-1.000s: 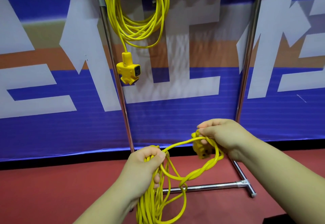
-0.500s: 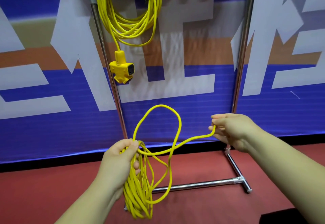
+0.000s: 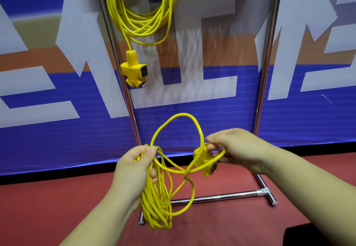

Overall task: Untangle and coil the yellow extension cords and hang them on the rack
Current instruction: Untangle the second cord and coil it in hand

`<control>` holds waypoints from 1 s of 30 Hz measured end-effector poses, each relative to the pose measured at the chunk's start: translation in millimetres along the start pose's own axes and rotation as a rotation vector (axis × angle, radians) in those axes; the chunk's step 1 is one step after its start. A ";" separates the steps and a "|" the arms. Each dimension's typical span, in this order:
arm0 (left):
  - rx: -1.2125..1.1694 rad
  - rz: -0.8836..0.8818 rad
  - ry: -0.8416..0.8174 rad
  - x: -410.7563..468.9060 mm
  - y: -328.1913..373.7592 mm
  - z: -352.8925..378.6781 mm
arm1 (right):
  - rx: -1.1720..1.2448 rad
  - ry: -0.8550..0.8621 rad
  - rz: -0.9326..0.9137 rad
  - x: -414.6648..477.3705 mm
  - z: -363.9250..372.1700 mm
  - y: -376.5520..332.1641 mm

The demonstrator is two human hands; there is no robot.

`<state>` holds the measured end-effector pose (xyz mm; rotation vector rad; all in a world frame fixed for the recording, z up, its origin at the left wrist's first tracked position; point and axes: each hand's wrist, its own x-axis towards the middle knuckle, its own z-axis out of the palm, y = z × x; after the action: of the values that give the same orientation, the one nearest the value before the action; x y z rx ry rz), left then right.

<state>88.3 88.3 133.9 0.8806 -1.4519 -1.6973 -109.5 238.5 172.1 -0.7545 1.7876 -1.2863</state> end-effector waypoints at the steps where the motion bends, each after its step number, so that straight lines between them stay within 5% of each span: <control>1: -0.006 0.004 0.004 0.1 0.9 0.1 | -0.041 0.013 0.034 1.8 -2.0 2.8; 4: -0.018 0.027 0.012 3.2 3.3 -3.4 | -0.162 0.092 0.112 8.1 -6.1 12.8; 10: -0.035 0.072 0.051 9.9 8.5 -9.0 | -0.443 0.236 -0.035 5.5 1.4 15.1; 20: -0.176 0.180 0.044 2.4 33.4 -10.8 | -0.571 -0.243 -0.237 19.2 71.3 57.6; 30: -0.365 0.145 0.060 2.5 41.0 -37.3 | -0.482 -0.261 -0.367 44.6 101.4 94.0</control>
<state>122.8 63.4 169.5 0.6062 -1.0908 -1.7363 -46.7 182.1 53.8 -1.5036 1.8101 -0.9176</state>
